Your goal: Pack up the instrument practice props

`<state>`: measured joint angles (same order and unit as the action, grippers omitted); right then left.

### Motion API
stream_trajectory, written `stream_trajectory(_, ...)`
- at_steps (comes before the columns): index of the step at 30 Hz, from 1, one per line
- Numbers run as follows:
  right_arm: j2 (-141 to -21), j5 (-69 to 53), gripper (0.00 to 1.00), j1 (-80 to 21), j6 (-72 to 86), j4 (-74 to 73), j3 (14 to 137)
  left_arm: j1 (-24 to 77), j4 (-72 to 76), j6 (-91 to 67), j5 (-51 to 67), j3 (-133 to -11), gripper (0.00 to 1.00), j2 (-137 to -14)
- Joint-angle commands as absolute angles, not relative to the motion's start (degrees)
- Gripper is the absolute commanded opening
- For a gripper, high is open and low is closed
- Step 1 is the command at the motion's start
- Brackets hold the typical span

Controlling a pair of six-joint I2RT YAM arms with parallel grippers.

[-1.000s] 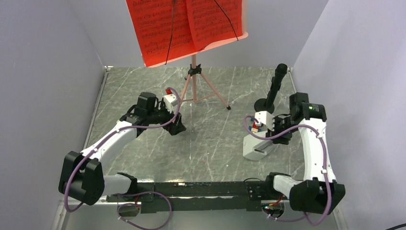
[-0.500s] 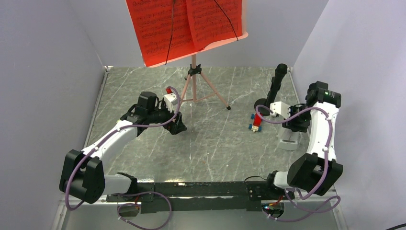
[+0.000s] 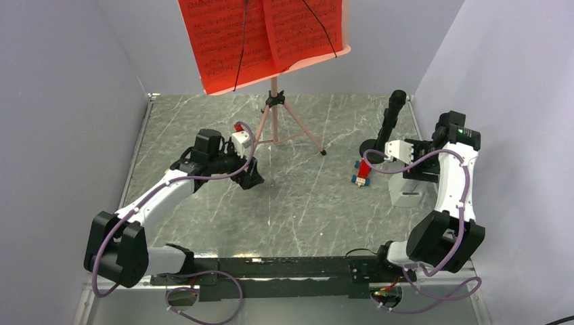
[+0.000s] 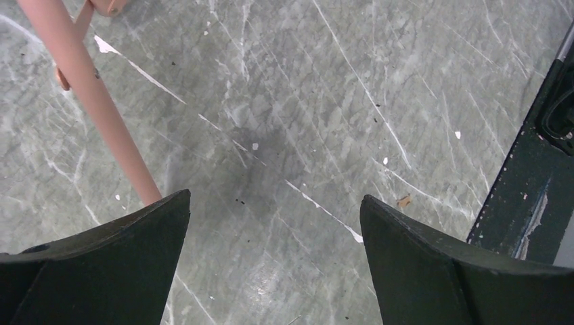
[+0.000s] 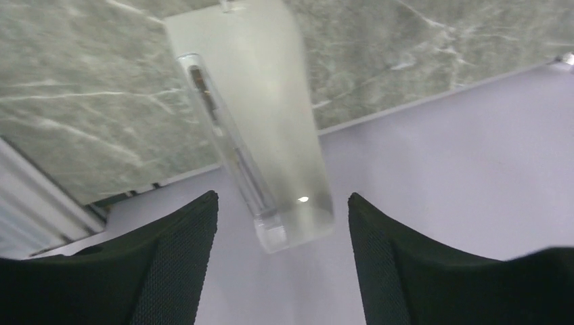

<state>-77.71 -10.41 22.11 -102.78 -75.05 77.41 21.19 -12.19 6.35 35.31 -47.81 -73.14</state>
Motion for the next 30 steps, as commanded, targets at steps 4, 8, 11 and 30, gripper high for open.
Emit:
stream_trajectory(4,-76.08,-14.62,0.89,22.24,-99.07,-66.72,81.54,21.10,-10.11,3.55,30.97,-50.10,0.99,-71.27)
stream_trajectory(8,-73.46,-16.36,1.00,22.16,-96.43,-66.16,82.92,20.85,-8.91,0.98,30.78,-49.59,0.99,-70.89)
stream_trajectory(11,-71.09,-19.42,1.00,21.62,-92.74,-65.70,85.17,20.61,-9.19,0.44,30.94,-50.58,0.99,-70.78)
stream_trajectory(30,-68.40,-46.26,0.96,-2.63,-37.96,-42.91,84.89,18.83,-23.97,10.60,15.42,-57.84,0.99,-67.32)
